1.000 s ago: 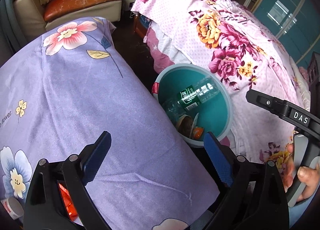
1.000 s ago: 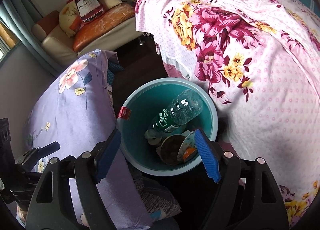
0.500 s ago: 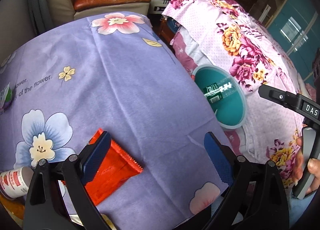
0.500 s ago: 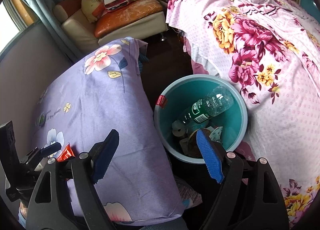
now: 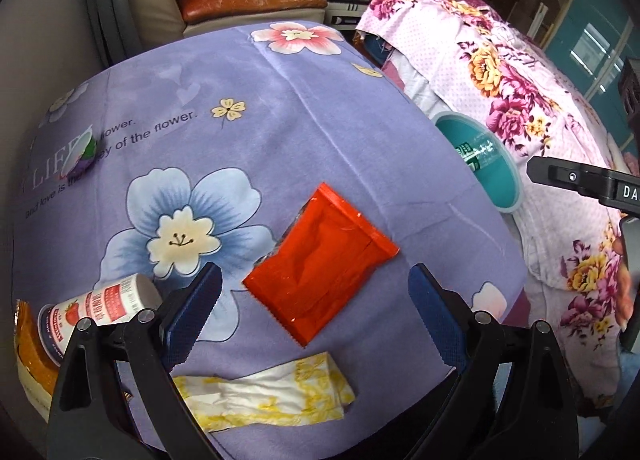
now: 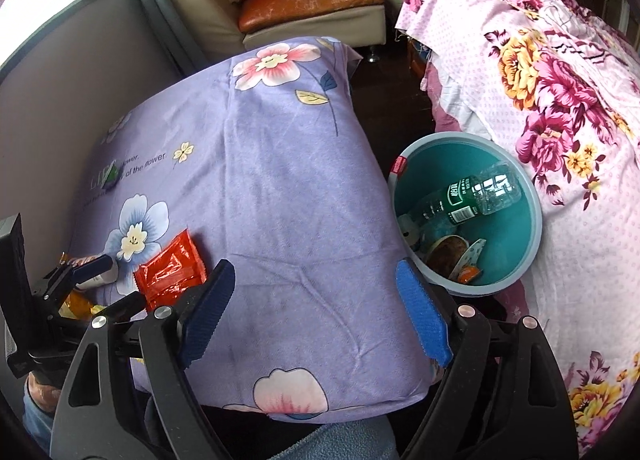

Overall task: Collect trash
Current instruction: 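Withdraw both open tools from the bin toward the red packets, then grasp the yellow tissue with the left tool while the right tool grasps the red snack packet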

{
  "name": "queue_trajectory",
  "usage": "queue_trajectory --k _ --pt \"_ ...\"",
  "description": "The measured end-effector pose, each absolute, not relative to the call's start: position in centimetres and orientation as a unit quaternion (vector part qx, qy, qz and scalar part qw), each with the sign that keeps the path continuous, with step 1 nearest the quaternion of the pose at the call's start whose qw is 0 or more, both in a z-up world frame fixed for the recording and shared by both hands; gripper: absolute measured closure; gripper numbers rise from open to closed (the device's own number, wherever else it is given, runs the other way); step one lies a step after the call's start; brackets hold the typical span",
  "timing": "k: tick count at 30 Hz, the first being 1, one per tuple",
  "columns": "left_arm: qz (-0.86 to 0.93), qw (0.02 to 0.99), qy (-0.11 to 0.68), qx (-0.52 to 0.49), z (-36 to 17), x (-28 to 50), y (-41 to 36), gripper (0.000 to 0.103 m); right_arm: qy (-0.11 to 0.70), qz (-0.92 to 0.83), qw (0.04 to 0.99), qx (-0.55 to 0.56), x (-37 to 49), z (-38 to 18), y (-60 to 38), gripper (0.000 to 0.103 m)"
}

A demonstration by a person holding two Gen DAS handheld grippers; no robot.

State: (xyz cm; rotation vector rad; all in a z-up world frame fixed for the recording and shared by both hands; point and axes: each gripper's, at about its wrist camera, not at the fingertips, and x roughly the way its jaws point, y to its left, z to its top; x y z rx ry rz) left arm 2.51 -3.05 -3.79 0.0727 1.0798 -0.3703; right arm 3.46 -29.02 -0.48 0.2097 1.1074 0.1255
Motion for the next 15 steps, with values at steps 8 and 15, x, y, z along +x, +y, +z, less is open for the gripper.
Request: queue_trajectory --k 8,15 --pt "-0.185 0.839 0.507 0.066 -3.9 -0.5 0.0 0.009 0.542 0.089 0.832 0.080 2.5 -1.3 -25.1 0.024" --pt "-0.192 0.833 0.508 0.106 -4.6 -2.3 1.7 0.009 0.549 0.109 0.827 0.063 1.9 -1.7 -22.5 0.024"
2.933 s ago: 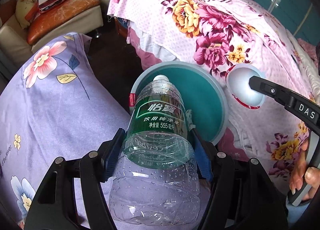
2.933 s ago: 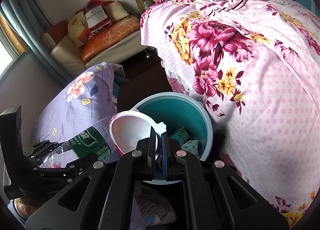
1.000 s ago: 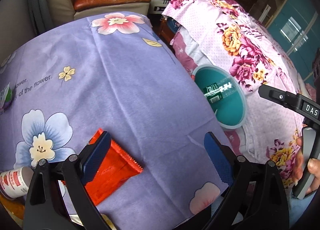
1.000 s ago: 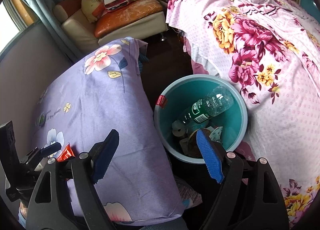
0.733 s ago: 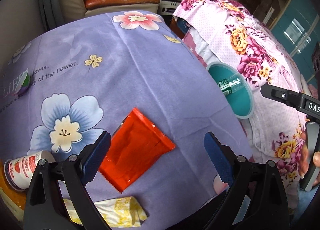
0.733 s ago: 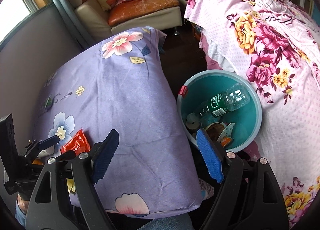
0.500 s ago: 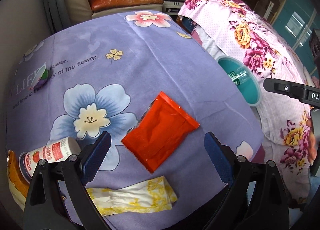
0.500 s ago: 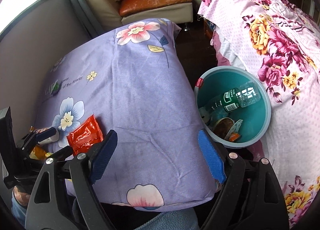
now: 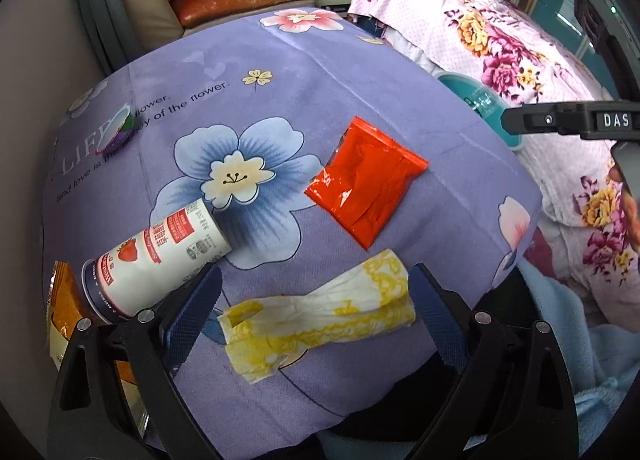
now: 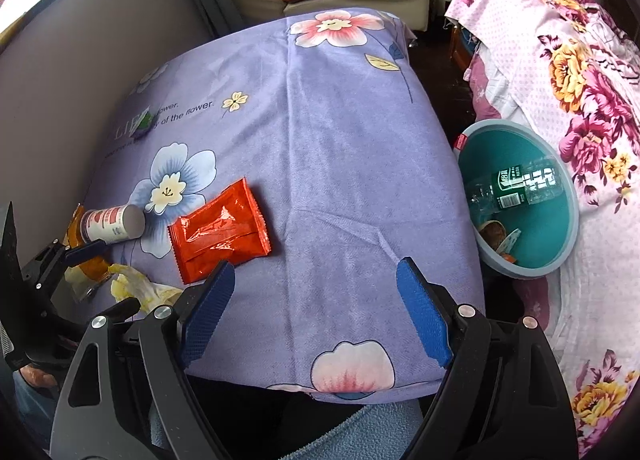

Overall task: Collect trash
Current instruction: 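Grasp the yellow tissue with the left tool while the right tool grasps the red snack packet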

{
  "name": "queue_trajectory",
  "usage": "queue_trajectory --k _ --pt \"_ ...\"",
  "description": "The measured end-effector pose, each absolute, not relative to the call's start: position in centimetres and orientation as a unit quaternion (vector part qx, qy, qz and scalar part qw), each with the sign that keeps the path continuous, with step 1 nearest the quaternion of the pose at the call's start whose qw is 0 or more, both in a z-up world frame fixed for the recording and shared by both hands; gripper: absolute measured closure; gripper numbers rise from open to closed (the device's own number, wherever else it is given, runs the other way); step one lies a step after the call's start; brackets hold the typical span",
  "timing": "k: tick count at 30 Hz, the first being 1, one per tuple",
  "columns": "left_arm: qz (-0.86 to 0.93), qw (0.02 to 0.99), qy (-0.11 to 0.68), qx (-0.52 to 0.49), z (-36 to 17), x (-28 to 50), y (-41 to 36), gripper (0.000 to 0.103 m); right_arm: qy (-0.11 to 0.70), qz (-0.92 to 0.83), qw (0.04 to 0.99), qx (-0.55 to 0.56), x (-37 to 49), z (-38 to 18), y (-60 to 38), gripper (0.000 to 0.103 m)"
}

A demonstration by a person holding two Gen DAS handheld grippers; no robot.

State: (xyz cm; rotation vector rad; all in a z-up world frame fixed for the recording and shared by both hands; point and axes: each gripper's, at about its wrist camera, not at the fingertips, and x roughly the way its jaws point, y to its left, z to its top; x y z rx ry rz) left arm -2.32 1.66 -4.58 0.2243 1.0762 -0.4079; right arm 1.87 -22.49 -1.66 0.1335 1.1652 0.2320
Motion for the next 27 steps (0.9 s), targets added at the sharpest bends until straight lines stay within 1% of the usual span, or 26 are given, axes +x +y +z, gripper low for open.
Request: queue_trajectory --k 8,13,20,27 --pt "-0.245 0.803 0.511 0.184 -6.2 -3.9 1.5 0.009 0.564 0.123 0.814 0.058 1.6 -2.4 -21.0 0.024" --pt "-0.250 0.792 0.513 0.216 -7.4 -3.6 1.2 0.009 0.574 0.129 0.807 0.055 1.6 -3.0 -20.2 0.024" --pt "-0.244 0.786 0.526 0.212 -9.0 -2.6 1.2 0.009 0.588 0.137 0.796 0.042 1.7 -4.0 -19.0 0.024" --pt "-0.242 0.793 0.525 0.191 -9.3 -1.9 1.4 0.009 0.596 0.139 0.790 0.040 2.0 -4.7 -18.5 0.024"
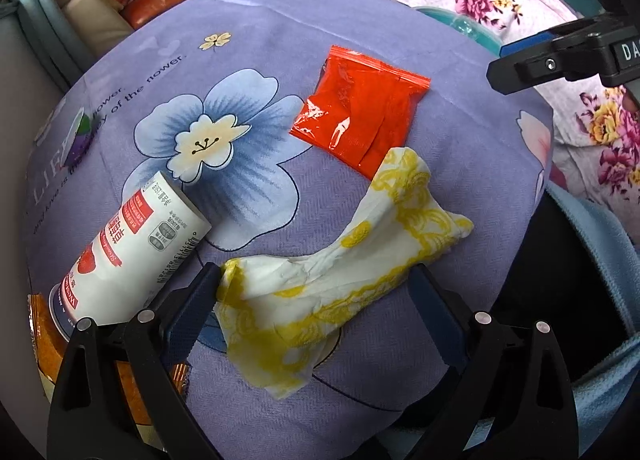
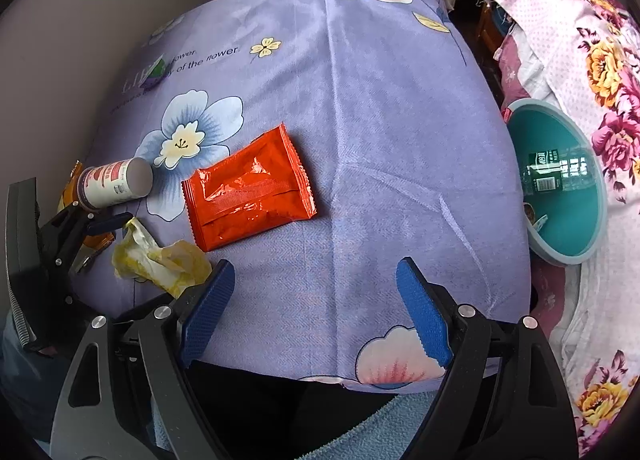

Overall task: Collect trash
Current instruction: 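Grasp the yellow tissue with the left tool while the right tool grasps the red snack packet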

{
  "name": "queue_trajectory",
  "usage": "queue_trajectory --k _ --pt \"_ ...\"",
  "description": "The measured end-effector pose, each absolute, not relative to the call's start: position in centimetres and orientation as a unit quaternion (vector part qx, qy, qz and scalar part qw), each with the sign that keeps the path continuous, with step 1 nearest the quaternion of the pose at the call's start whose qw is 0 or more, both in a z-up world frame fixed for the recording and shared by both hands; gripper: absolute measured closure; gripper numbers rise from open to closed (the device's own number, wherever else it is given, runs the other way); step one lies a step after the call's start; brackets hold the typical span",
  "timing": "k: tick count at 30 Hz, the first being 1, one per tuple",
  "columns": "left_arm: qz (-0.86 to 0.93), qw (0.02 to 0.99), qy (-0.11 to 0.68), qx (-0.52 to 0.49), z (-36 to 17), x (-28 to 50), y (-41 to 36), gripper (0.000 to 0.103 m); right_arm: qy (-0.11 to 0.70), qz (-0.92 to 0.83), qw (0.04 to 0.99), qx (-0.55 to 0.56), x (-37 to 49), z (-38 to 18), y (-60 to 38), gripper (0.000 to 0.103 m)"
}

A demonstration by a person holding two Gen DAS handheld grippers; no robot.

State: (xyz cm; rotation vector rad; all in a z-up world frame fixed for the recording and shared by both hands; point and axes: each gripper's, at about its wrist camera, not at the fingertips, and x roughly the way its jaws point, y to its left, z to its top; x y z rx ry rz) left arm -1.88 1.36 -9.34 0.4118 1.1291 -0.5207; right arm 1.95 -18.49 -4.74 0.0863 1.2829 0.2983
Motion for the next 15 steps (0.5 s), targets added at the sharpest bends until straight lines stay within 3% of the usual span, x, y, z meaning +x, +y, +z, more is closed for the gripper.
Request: queue_trajectory --k 8,10,14,15 --pt "-0.238 0.805 0.524 0.148 -9.3 -0.8 1.8 0.010 0.604 0.136 0.784 0.041 2.4 -5.5 -18.3 0.024" --pt "-0.238 0.804 0.525 0.142 -9.4 -0.7 1.7 0.021 0.605 0.137 0.783 0.041 2.5 -5.6 -18.4 0.024" --pt "-0.230 0.809 0.523 0.139 -9.4 -0.8 1.6 0.034 0.608 0.138 0.781 0.039 2.7 -5.9 -18.2 0.024" --pt "-0.230 0.809 0.523 0.134 -9.3 -0.8 1.7 0.042 0.609 0.138 0.780 0.039 2.8 -5.9 -18.1 0.024"
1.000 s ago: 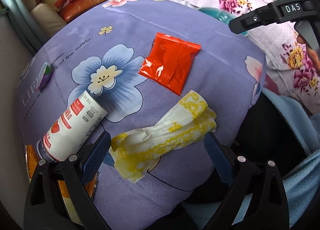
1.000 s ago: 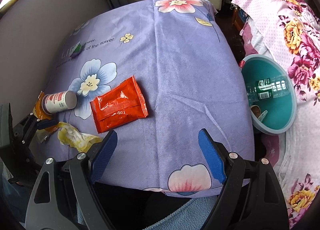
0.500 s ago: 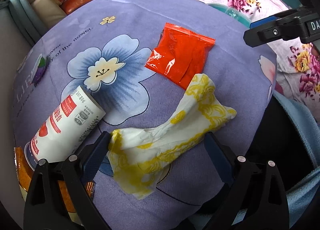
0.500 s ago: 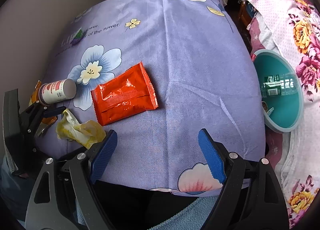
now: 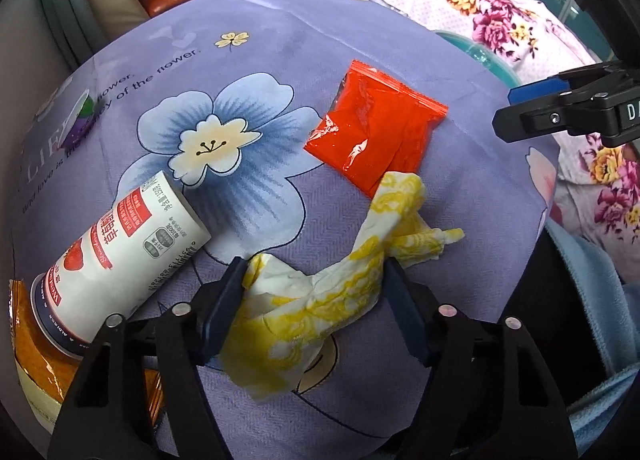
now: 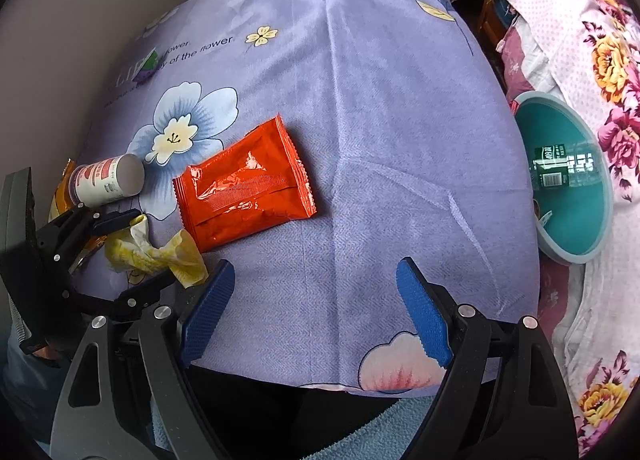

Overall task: Collect trash
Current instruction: 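Grasp the yellow tissue with the left tool while the right tool grasps the red snack packet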

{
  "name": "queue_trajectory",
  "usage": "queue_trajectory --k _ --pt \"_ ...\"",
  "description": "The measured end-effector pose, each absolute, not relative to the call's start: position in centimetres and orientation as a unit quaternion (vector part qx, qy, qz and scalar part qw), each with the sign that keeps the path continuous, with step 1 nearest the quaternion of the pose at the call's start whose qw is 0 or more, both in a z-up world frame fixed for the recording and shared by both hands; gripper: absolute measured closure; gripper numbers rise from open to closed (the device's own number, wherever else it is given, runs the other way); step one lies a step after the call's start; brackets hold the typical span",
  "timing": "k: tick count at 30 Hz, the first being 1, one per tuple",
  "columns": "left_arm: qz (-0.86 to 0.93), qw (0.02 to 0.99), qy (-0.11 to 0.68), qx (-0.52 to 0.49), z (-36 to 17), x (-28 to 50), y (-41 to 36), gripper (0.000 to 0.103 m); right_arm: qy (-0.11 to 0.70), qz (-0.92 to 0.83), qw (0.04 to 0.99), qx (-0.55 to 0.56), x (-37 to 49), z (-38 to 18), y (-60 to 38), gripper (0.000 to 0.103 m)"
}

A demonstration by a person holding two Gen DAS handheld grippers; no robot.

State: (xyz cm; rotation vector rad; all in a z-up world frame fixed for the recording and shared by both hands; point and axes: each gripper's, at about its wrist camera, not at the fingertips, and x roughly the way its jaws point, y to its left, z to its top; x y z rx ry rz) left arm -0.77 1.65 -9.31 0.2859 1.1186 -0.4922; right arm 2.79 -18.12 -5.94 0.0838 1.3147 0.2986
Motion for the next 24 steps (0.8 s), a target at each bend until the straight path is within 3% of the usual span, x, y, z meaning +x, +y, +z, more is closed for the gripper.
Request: queue_trajectory --k 3,6,14,24 --pt "-0.232 0.810 0.525 0.118 -9.0 -0.7 1.9 0.071 0.610 0.138 0.779 0.039 2.9 -6.1 -17.9 0.024" --pt "-0.230 0.813 0.526 0.095 -8.6 -0.5 2.3 0.082 0.612 0.137 0.778 0.038 3.0 -6.3 -17.7 0.024" --pt "-0.204 0.829 0.521 -0.001 -5.9 1.5 5.5 0.084 0.609 0.153 0.778 0.009 4.0 -6.6 -16.6 0.024" --pt "-0.176 0.857 0.480 -0.072 -2.0 4.6 8.8 0.084 0.566 0.294 0.756 -0.151 6.8 -5.8 -10.7 0.024"
